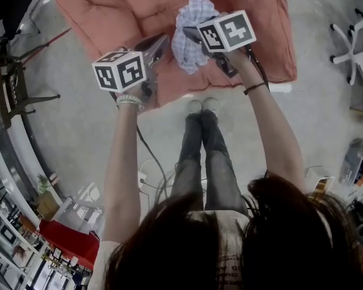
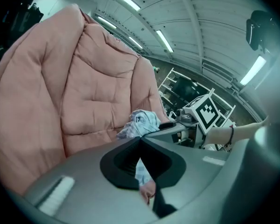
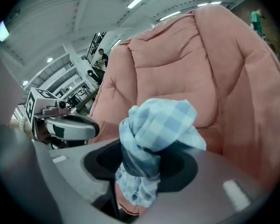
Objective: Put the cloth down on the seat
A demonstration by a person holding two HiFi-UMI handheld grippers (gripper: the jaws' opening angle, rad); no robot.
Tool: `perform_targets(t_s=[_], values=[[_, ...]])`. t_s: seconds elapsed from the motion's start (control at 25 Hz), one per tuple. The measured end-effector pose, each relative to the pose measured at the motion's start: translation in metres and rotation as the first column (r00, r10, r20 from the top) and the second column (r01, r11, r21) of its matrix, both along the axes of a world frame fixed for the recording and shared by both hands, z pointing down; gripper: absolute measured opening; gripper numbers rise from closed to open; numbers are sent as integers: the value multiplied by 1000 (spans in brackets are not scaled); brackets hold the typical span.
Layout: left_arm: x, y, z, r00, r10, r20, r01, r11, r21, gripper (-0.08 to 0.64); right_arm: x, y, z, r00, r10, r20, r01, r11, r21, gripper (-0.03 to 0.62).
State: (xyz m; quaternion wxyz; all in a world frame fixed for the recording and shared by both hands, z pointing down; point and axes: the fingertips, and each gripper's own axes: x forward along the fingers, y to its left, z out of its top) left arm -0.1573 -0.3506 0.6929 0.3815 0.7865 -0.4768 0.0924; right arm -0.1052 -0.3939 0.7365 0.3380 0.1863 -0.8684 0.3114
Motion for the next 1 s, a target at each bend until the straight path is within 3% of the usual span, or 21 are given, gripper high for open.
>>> perform_targets(t_s=[0.6,1.0], values=[[4,4,33,998,-27,-62,23,998,-58,-3,-2,9,52,994,6,-111,-14,997,-73,216],[9,6,49,998,4,-58,-10,995,-96,-3,6,-2,65,986,61,-155,-69,996,-47,255]])
